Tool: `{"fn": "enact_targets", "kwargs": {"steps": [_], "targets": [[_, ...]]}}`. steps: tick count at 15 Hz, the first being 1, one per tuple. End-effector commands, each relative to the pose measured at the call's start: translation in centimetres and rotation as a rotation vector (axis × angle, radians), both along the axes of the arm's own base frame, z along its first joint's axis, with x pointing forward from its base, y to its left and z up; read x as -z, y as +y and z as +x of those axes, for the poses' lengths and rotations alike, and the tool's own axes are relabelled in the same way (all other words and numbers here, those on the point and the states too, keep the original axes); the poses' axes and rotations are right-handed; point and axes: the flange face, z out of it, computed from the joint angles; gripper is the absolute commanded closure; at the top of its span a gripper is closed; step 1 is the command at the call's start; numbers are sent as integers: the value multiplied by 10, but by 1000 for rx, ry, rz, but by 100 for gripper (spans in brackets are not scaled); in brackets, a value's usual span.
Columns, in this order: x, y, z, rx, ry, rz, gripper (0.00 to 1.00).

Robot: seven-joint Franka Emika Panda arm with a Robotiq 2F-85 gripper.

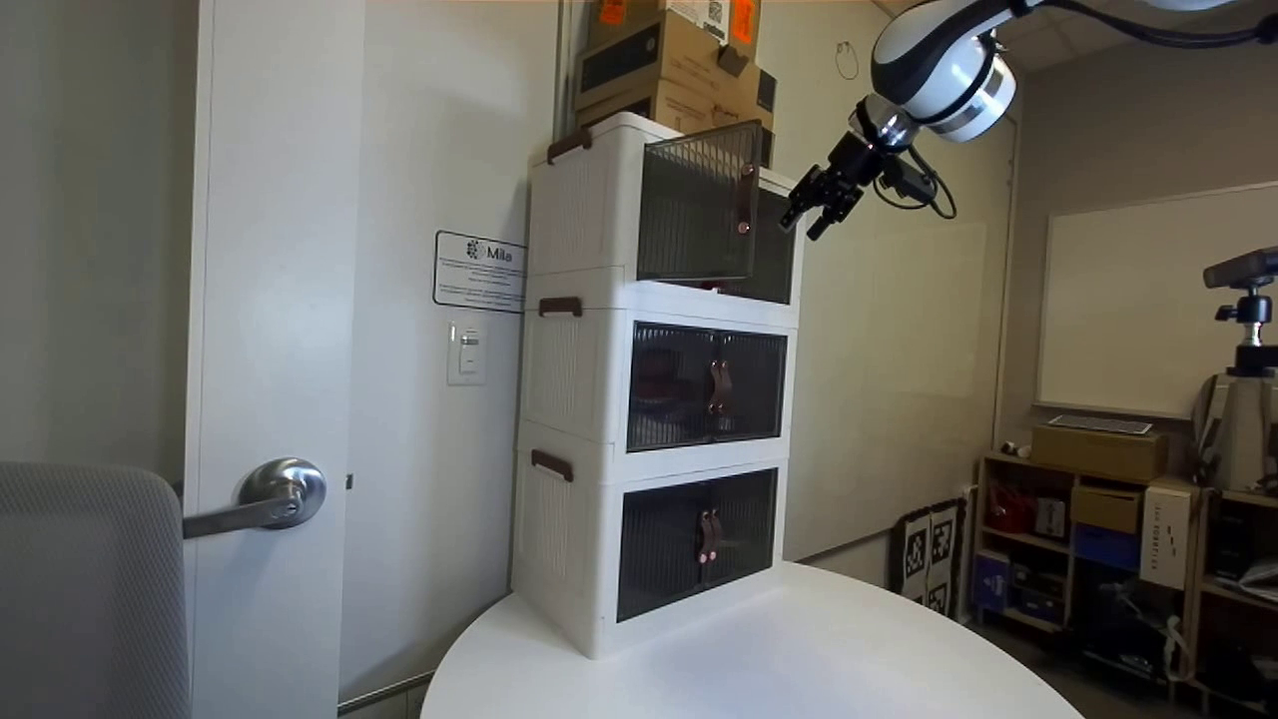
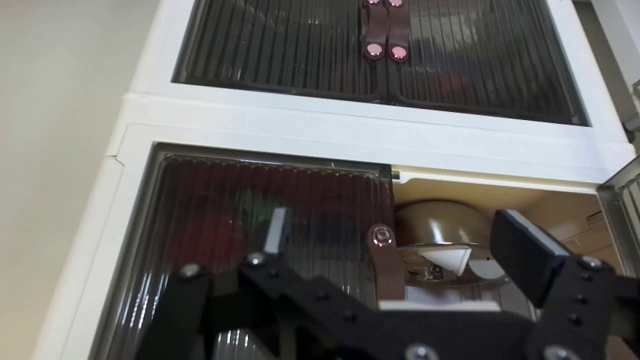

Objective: Open the cabinet doors

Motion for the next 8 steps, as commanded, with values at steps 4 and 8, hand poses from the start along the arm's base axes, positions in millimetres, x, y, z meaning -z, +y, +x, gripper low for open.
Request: {"fn": "enact_targets", "kwargs": {"steps": [4,8], "targets": [[-7,0,-3,8,-12,7,0],[-7,8,-3,24,-35,-35,0]]}}
